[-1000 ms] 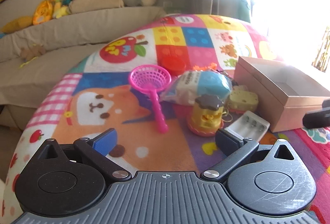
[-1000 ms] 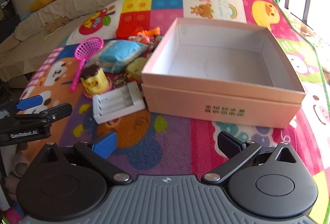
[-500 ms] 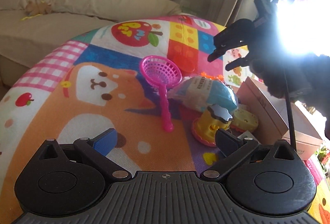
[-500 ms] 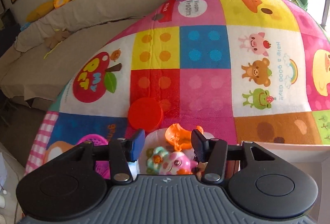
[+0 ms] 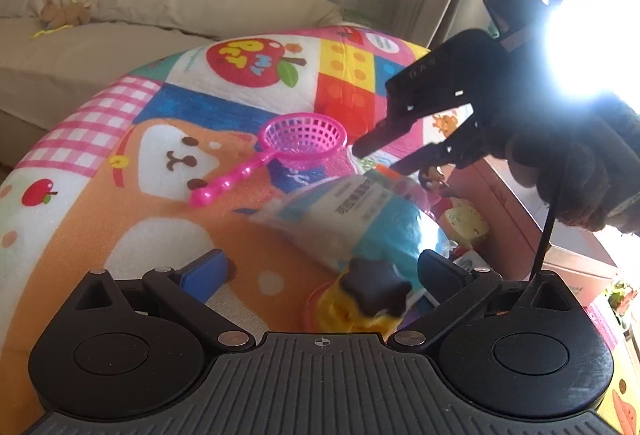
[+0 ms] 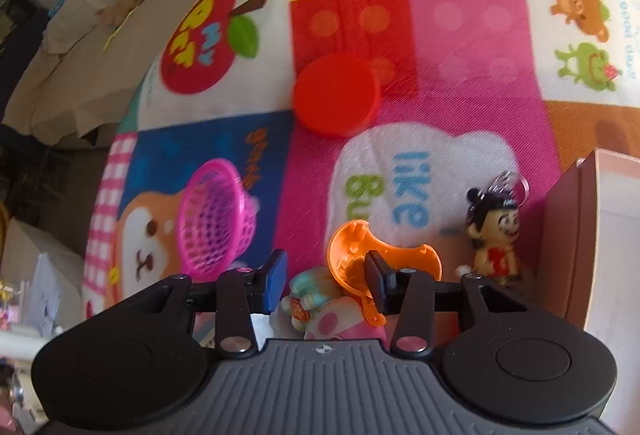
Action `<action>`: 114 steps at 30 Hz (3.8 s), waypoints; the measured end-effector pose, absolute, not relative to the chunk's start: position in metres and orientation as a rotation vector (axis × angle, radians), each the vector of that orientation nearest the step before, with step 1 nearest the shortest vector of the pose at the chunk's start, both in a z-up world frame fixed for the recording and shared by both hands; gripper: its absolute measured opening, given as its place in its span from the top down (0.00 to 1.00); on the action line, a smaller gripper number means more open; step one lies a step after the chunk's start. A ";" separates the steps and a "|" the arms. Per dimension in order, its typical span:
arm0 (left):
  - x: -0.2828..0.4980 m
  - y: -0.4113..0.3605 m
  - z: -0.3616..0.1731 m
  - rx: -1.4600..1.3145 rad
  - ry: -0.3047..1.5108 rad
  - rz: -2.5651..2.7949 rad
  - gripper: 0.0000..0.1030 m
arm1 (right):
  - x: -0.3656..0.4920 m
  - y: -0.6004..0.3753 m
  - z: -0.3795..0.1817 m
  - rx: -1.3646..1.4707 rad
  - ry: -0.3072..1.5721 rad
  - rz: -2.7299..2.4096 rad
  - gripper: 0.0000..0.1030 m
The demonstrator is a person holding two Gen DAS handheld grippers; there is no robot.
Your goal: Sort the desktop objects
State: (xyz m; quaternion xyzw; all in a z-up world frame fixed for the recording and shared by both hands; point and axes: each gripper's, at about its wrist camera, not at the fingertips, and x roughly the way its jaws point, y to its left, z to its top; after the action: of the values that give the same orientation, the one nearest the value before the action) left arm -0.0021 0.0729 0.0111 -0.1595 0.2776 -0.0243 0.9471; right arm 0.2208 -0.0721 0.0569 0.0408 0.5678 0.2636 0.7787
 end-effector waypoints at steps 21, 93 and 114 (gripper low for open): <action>-0.004 0.074 0.011 -0.341 0.547 -0.082 0.00 | 0.215 -0.074 0.114 0.052 0.856 0.543 0.39; -0.003 -0.040 0.015 0.050 0.743 -0.181 0.17 | -0.019 -0.300 0.052 0.075 0.446 0.046 0.12; -0.088 0.008 0.034 -0.065 0.697 -0.307 0.05 | 0.093 -0.251 0.042 -0.150 0.572 0.144 0.56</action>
State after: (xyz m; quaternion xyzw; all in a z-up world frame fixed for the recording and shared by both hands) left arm -0.0877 0.0084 0.0337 -0.0318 0.3400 -0.1499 0.9278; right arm 0.0927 -0.2514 0.0420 -0.0738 0.2815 0.0711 0.9541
